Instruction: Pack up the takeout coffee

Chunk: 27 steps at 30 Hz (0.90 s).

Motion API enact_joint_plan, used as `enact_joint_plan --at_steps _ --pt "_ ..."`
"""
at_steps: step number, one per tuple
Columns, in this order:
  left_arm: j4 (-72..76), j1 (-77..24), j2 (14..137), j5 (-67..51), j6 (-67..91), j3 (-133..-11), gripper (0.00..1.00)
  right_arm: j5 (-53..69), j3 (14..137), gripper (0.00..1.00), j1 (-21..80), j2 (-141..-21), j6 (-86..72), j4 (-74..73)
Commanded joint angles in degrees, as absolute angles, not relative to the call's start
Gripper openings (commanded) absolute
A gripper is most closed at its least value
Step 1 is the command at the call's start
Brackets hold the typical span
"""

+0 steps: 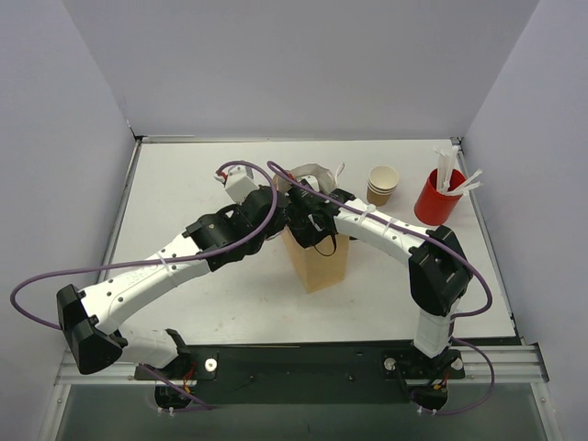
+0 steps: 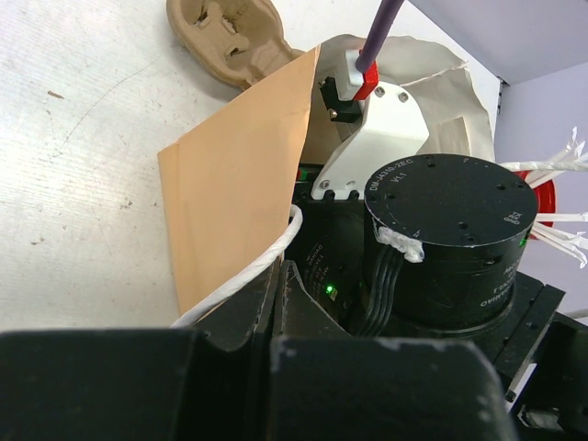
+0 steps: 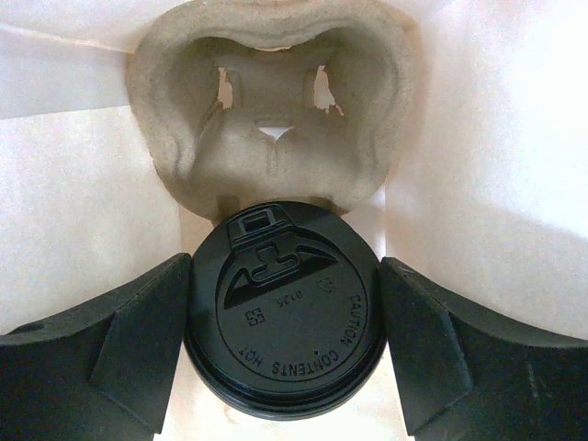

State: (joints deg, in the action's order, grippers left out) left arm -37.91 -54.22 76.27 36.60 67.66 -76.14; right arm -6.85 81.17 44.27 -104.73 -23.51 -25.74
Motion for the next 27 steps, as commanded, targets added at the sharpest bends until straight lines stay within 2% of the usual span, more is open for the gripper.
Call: enact_joint_plan --at_steps 1,14,27 --pt "-38.93 -54.05 77.34 37.0 66.36 -79.45 0.0 -6.77 77.78 0.38 43.94 -108.02 -23.64 -38.14" --pt "-40.95 -53.96 79.01 37.79 64.51 -81.91 0.0 -7.38 81.3 0.43 43.95 -106.61 -23.38 -41.31" --pt "-43.07 -53.96 80.6 37.44 63.81 -83.76 0.0 -7.3 83.23 0.57 43.95 -106.44 -23.2 -42.63"
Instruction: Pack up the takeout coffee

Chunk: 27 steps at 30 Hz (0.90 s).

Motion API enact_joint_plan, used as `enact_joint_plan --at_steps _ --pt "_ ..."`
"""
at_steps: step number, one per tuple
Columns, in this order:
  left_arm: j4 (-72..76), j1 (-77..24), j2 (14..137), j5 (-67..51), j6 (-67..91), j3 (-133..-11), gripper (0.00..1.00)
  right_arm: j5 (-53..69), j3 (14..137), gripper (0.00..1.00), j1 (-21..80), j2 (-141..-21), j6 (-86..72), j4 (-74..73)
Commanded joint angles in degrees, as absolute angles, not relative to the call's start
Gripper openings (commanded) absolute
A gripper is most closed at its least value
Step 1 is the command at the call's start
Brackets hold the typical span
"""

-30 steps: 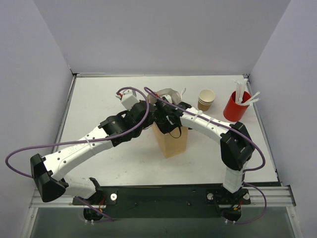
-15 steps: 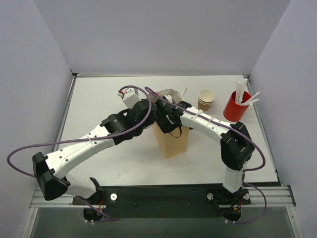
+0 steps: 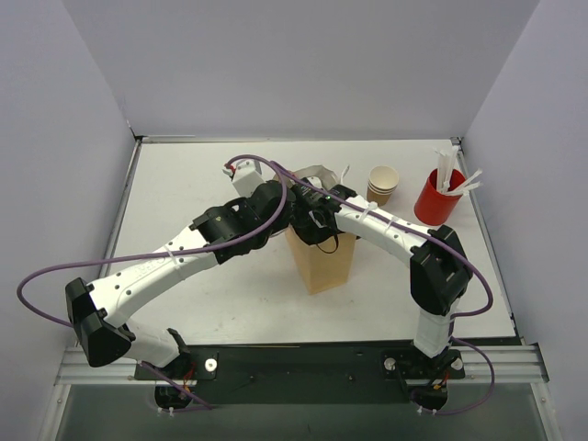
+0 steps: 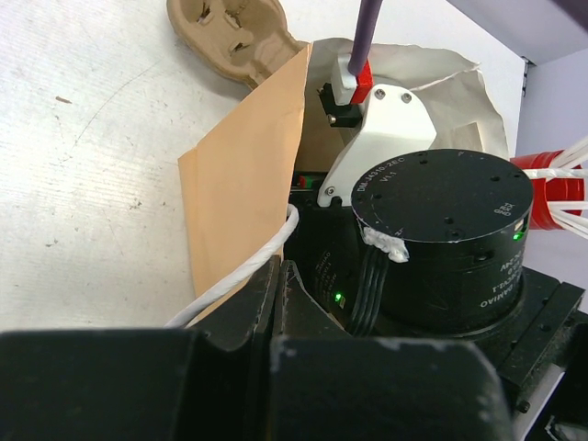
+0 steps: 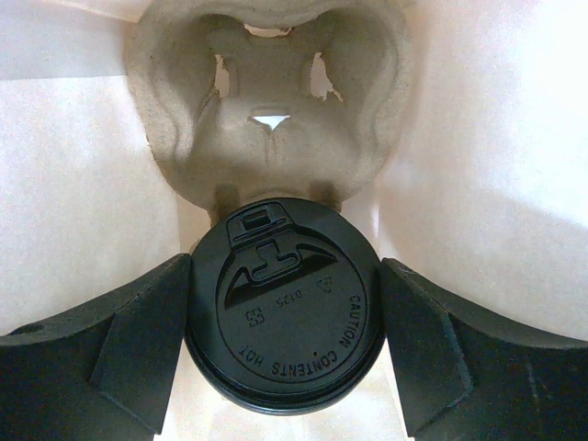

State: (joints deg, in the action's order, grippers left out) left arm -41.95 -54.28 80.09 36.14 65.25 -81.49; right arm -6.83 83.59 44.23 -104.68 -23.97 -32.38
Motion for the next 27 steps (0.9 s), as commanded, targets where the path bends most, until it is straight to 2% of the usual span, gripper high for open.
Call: enact_joint_plan --at_steps 1,14,27 --pt "-43.15 -53.96 80.6 37.53 63.81 -83.85 0.0 -7.29 83.41 0.59 43.95 -106.35 -23.03 -42.71" --pt "-43.07 -53.96 80.33 37.62 63.9 -83.5 0.0 -6.85 84.46 0.76 44.03 -106.35 -23.03 -43.15" --pt "-43.07 -53.88 80.16 37.62 63.9 -83.58 0.0 -6.59 85.08 0.82 44.03 -105.91 -23.2 -43.5"
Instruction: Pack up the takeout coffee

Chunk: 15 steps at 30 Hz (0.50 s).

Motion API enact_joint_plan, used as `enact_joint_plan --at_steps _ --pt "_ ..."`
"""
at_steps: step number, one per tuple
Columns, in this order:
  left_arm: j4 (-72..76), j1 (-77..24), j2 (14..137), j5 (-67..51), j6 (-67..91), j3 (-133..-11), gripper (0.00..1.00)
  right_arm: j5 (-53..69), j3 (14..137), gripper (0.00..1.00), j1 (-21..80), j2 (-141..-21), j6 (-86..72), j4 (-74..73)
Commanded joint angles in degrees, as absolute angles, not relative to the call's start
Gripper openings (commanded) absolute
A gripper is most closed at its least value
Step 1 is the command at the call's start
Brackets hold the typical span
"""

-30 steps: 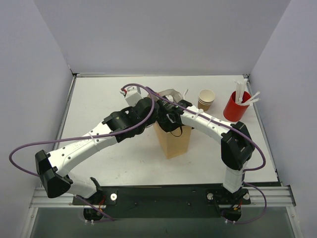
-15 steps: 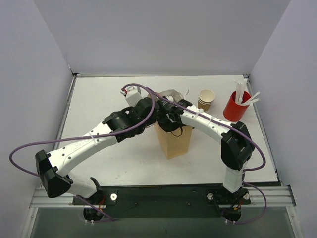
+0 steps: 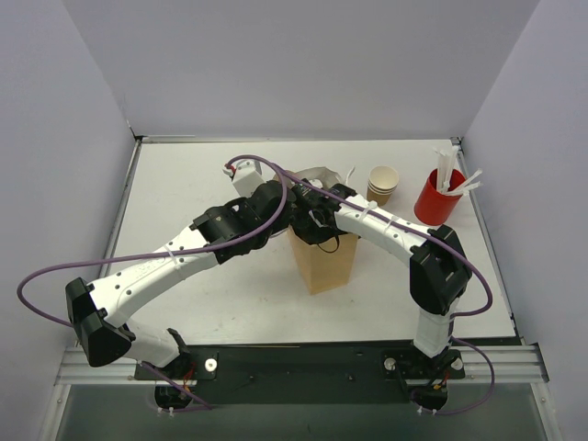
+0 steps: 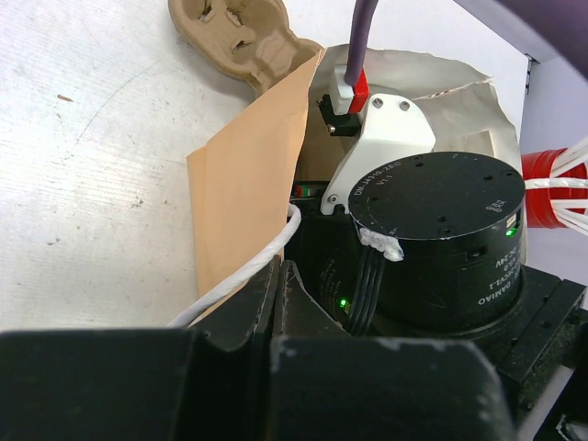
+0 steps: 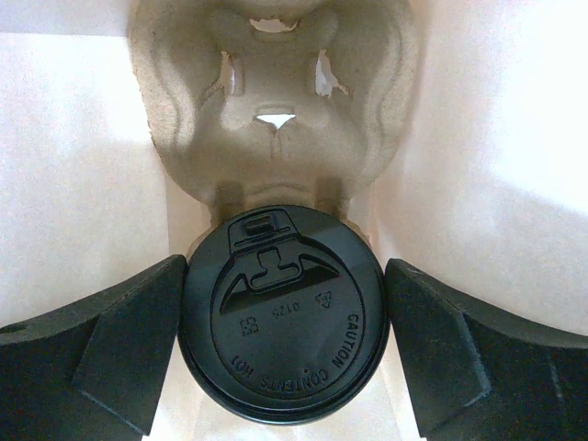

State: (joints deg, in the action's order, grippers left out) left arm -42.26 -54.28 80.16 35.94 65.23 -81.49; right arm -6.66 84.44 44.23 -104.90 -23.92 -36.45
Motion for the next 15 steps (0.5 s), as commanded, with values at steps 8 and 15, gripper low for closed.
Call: enact_joint_plan --at_steps 8,15 --pt "-43.33 -53.96 80.33 37.62 63.81 -83.85 0.0 -6.42 85.34 0.85 44.03 -105.73 -23.2 -43.68" --pt "-43.42 -53.88 80.6 37.7 63.81 -84.02 0.0 -6.5 85.69 0.86 43.95 -105.56 -23.2 -43.94"
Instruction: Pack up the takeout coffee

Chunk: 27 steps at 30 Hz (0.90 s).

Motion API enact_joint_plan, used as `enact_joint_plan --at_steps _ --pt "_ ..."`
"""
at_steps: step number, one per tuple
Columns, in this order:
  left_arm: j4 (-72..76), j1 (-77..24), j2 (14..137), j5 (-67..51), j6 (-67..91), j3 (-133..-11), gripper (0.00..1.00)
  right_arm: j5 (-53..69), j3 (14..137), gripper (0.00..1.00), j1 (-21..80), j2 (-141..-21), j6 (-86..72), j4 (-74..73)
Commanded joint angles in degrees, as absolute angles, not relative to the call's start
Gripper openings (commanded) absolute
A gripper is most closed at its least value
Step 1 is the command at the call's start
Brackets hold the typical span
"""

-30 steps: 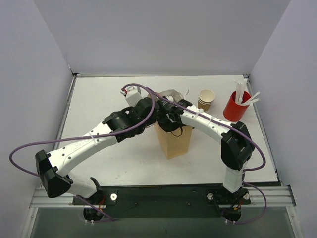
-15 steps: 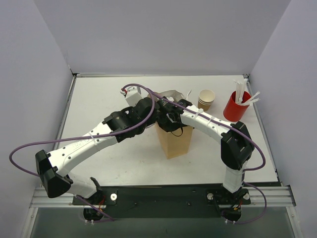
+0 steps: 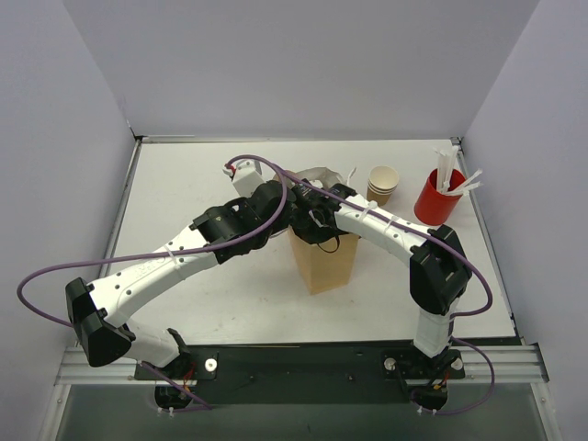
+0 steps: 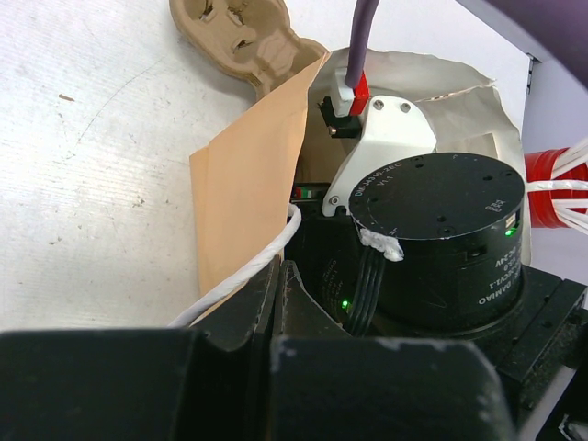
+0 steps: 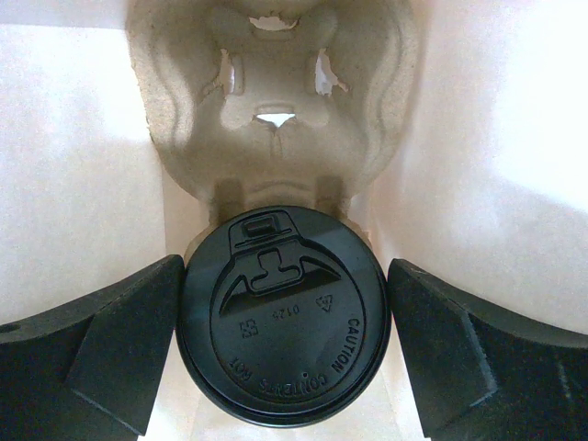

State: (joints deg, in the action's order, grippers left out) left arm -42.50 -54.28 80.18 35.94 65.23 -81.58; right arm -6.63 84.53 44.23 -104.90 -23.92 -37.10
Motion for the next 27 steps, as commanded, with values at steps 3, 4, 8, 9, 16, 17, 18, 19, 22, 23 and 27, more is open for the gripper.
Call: enact_joint_plan --at_steps 3,4,8,9,16,17,18,19,22,23,27 --pt "-43.51 -53.88 80.6 37.71 63.81 -84.11 0.0 -6.5 85.87 0.86 44.03 -105.56 -23.29 -44.03" --pt "-43.51 -53.96 80.68 37.71 63.81 -84.2 0.0 -6.5 85.96 0.87 44.03 -105.56 -23.2 -44.21" --pt "-43.59 -53.88 80.77 37.71 63.81 -84.2 0.0 -6.59 86.22 0.87 44.03 -105.47 -23.29 -44.3" --pt "-43.68 -53.88 80.77 37.71 63.81 -84.2 0.0 -6.59 86.22 0.87 44.03 -105.38 -23.29 -44.38" --pt "-44.38 -53.88 81.12 37.79 63.98 -84.55 0.0 -7.03 87.1 0.87 44.03 -104.85 -23.2 -45.17" --pt "-44.56 -53.88 81.3 38.05 64.07 -84.81 0.0 -7.03 87.36 0.87 44.03 -104.77 -23.29 -45.18" --pt "-45.17 -53.88 81.39 38.14 64.25 -85.08 0.0 -6.94 87.45 0.87 44.03 -104.59 -23.29 -45.26" --pt "-45.35 -53.79 81.56 38.14 64.25 -85.17 0.0 -7.12 87.54 0.87 44.03 -104.68 -23.29 -45.44" --pt "-45.97 -53.88 81.74 38.14 64.34 -85.6 0.0 -7.12 87.98 0.88 44.03 -104.33 -23.38 -45.61" --pt "-45.97 -53.7 81.74 38.14 64.42 -85.52 0.0 -7.12 88.07 0.87 44.03 -104.24 -23.38 -45.79" --pt "-46.32 -53.61 81.74 38.14 64.42 -85.61 0.0 -7.03 88.59 0.88 44.03 -103.8 -23.47 -45.88"
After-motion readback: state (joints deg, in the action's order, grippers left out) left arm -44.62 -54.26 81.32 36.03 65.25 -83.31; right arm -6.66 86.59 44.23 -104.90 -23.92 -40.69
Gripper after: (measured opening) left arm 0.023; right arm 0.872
